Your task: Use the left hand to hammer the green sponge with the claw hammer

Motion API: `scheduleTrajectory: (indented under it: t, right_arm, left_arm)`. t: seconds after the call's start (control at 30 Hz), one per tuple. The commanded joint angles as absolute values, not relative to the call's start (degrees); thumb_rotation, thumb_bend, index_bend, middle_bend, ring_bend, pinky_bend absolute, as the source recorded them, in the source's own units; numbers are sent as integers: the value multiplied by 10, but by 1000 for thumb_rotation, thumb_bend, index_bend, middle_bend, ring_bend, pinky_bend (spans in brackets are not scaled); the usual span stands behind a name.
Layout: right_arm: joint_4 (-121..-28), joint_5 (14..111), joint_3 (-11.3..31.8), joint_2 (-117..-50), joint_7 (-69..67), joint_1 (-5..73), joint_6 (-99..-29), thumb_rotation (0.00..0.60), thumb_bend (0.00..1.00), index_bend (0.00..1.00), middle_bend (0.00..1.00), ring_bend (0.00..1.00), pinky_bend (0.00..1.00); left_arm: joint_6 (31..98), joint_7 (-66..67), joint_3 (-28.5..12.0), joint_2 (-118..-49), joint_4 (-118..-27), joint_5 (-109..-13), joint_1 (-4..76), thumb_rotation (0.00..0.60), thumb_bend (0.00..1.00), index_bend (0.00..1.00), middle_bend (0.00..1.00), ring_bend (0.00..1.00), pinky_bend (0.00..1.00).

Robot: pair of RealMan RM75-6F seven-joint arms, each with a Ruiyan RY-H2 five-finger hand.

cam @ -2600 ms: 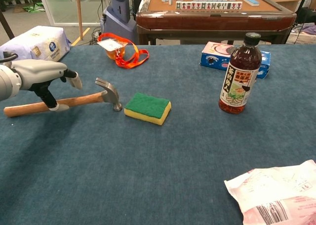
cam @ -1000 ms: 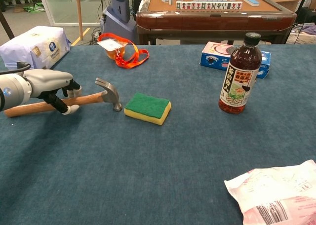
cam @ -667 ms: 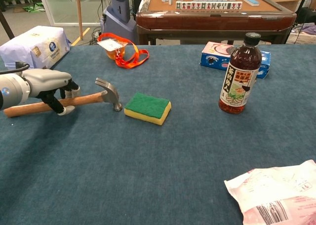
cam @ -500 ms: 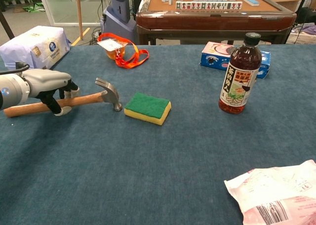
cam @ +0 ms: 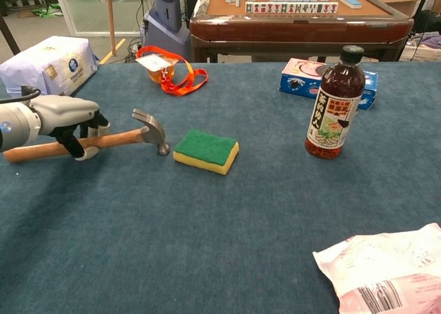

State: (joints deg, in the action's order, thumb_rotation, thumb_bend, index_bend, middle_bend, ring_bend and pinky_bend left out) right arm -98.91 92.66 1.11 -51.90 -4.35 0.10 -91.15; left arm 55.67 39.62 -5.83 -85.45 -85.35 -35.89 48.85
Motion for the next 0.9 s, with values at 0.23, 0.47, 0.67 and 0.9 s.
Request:
scheduleTrajectory:
  t: [0.23,0.47,0.67,0.9]
  right_arm:
    - [-994,925,12,-517,-39,1,-909,600,247,379,495,371,355]
    - [-997,923,12,-517,-36,0,-909,600,247,379,498,371,355]
    - [-1001,922,13,-516,-32,1,-906,600,247,379,500,371,355]
    - [-1007,922,14,-515,-26,3,-903,600,248,379,503,371,355]
  left_arm:
    - [543,372,-56,-852,-842,-392,487,600,484,531,551,436,114]
    - [508,308,-55,-838,-823,-456,480,600,548,575,592,525,457]
    - [480,230,-58,-827,-811,-520,469,600,577,608,628,573,638]
    - [472,107,-67,-812,-801,-619,451,600,595,659,705,646,805]
